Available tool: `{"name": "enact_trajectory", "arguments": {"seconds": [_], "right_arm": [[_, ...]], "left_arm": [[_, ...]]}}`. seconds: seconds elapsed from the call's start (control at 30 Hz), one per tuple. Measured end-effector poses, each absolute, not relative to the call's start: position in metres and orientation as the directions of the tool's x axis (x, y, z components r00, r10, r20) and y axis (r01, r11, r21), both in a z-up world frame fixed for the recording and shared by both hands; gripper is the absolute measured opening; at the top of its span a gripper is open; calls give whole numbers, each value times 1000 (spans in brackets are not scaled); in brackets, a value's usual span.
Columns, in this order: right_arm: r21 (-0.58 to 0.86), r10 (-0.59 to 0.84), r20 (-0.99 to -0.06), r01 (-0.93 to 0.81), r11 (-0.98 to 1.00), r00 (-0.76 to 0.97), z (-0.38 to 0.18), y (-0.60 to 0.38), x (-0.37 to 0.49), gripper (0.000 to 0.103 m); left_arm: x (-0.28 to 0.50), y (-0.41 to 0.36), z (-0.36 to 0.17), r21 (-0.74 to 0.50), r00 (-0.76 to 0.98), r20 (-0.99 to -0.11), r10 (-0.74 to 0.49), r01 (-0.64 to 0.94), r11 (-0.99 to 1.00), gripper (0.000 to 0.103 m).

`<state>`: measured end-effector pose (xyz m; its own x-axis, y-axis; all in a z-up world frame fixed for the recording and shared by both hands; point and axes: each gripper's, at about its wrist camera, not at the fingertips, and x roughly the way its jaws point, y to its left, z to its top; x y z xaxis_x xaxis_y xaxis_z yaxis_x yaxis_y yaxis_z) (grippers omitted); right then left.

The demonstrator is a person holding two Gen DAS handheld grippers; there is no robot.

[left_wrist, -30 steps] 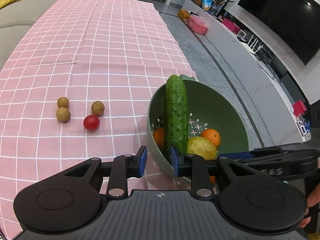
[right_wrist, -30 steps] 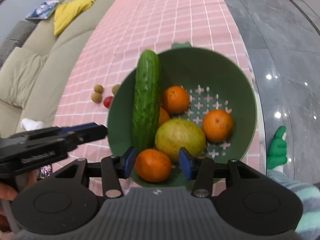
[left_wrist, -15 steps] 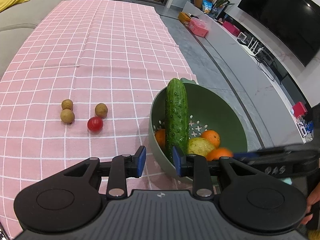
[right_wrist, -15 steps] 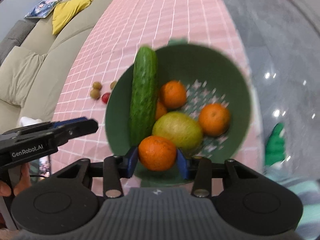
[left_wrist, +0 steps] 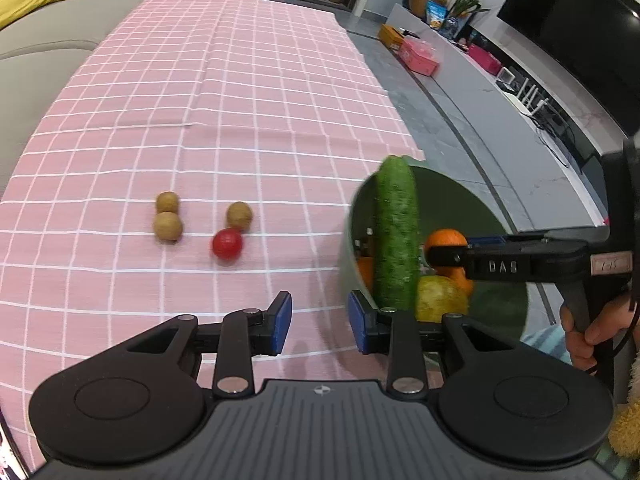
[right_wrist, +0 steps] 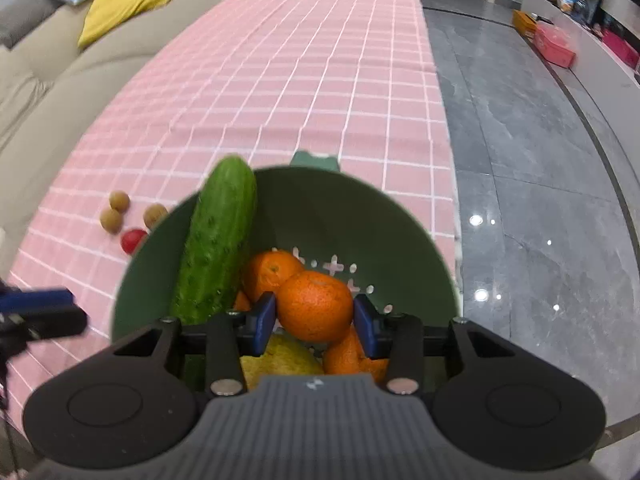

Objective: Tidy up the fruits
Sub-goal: 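Carry both oranges over the green colander and release them from both grippers, then grasp a brown longan with the left gripper while the right gripper grasps another longan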

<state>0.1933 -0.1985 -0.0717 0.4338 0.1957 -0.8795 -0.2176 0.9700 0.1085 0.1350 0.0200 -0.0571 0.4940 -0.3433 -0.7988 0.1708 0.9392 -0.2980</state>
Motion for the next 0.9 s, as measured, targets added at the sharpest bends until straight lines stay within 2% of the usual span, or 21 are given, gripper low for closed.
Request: {"name": "enact_trajectory", "arguments": {"seconds": [0.2, 0.27, 0.33, 0.5, 0.67, 0.77, 0.9], "right_arm": [[100, 191, -883, -225, 969, 429, -75, -201, 190, 42], [96, 190, -876, -227, 969, 443, -69, -200, 187, 53], [87, 190, -864, -233, 969, 467, -61, -197, 184, 57], [94, 229, -801, -261, 961, 553, -26, -187, 171, 57], [88, 315, -731, -374, 923, 606, -3, -152, 167, 56], [95, 362, -729, -438, 894, 581, -4, -126, 173, 50], [100, 380, -747, -474, 875, 545, -18, -95, 185, 47]], "left_arm": [[137, 44, -61, -304, 512, -794, -327, 132, 943, 37], [136, 52, -61, -300, 523, -791, -318, 120, 946, 38], [135, 60, -62, -294, 535, -788, -304, 108, 950, 38], [137, 84, -64, -285, 556, -786, -271, 62, 956, 39], [142, 96, -64, -272, 577, -781, -239, 31, 962, 39], [148, 100, -66, -258, 592, -777, -215, 12, 966, 39], [160, 103, -71, -278, 597, -772, -218, -9, 961, 39]]}}
